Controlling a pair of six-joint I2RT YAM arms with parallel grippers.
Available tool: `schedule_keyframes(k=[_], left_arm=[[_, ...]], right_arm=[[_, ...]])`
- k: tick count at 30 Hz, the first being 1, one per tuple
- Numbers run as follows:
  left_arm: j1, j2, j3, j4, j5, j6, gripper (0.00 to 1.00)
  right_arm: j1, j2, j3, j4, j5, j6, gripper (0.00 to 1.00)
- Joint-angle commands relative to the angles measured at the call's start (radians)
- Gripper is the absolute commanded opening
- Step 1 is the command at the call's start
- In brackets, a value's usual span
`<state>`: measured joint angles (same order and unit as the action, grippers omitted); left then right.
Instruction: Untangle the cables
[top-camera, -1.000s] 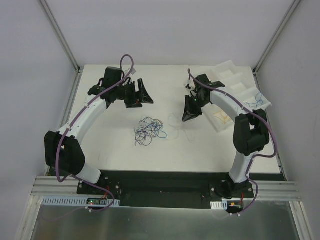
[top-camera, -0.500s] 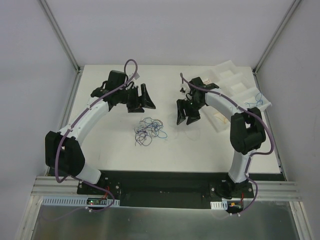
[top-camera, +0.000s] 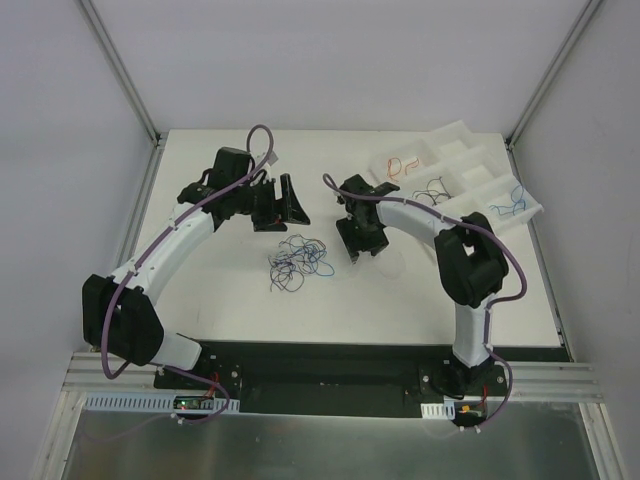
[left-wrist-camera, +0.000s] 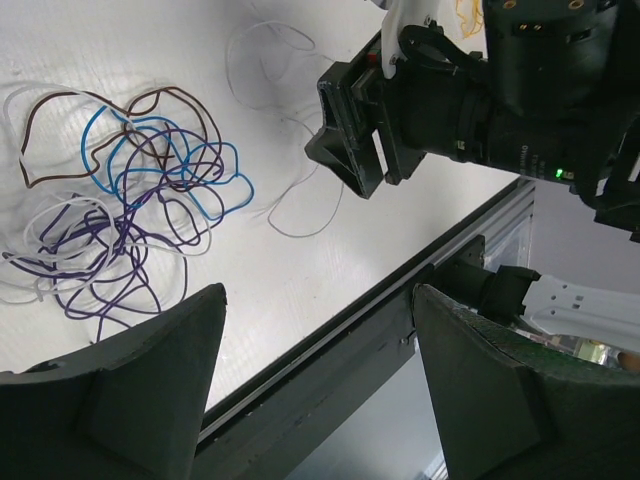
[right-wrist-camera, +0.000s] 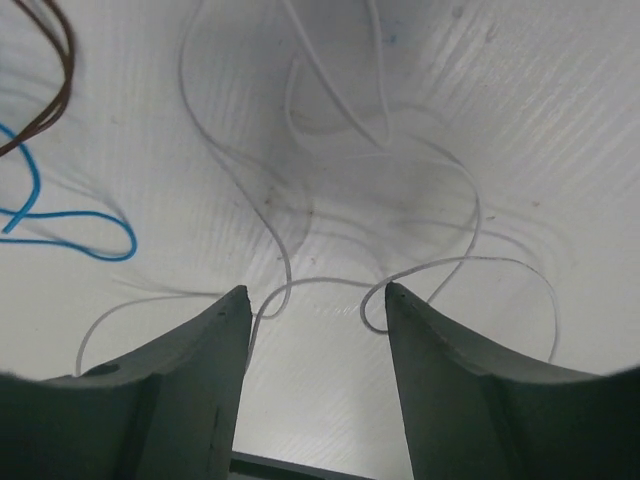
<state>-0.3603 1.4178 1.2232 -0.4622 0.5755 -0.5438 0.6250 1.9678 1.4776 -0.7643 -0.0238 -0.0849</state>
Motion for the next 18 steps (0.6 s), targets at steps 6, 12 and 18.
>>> schedule_keyframes(k=[6, 12, 18], left_arm=[[-0.003, 0.016, 0.09, -0.036, 0.015, 0.031, 0.75], [-0.005, 0.006, 0.093, -0.049, 0.034, 0.012, 0.74], [-0.009, -0.108, 0.0, -0.049, -0.008, -0.031, 0.74]], right_arm=[[0.015, -0.007, -0.088, 0.089, 0.162, 0.024, 0.44], [0.019, 0.008, -0.108, 0.098, 0.14, 0.017, 0.34], [0.019, 0.014, -0.131, 0.111, 0.157, 0.023, 0.11]])
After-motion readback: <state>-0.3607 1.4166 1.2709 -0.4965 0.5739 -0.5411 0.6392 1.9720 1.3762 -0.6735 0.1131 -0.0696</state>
